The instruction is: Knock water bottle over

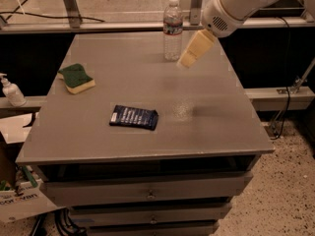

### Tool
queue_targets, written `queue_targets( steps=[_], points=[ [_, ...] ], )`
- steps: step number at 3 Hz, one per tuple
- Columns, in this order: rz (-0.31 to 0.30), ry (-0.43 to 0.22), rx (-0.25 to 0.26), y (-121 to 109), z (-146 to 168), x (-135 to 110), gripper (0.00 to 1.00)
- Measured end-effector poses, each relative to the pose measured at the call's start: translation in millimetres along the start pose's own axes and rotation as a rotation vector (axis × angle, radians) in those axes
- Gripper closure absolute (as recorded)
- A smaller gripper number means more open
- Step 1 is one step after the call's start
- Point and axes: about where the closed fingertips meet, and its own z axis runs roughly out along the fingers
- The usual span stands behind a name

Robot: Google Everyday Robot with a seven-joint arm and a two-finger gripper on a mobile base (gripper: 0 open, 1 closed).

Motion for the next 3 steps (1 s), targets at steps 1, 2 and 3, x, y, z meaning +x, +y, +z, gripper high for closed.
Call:
queue_targets(
  steps=[1, 2, 3],
  points=[
    [0.014, -0.006, -0.007, -2, 3, 4, 0.00],
    [0.064, -0.032, 0.010, -25, 22, 8, 0.00],
    [0.112, -0.098, 0.040, -56, 46, 2, 0.00]
  ],
)
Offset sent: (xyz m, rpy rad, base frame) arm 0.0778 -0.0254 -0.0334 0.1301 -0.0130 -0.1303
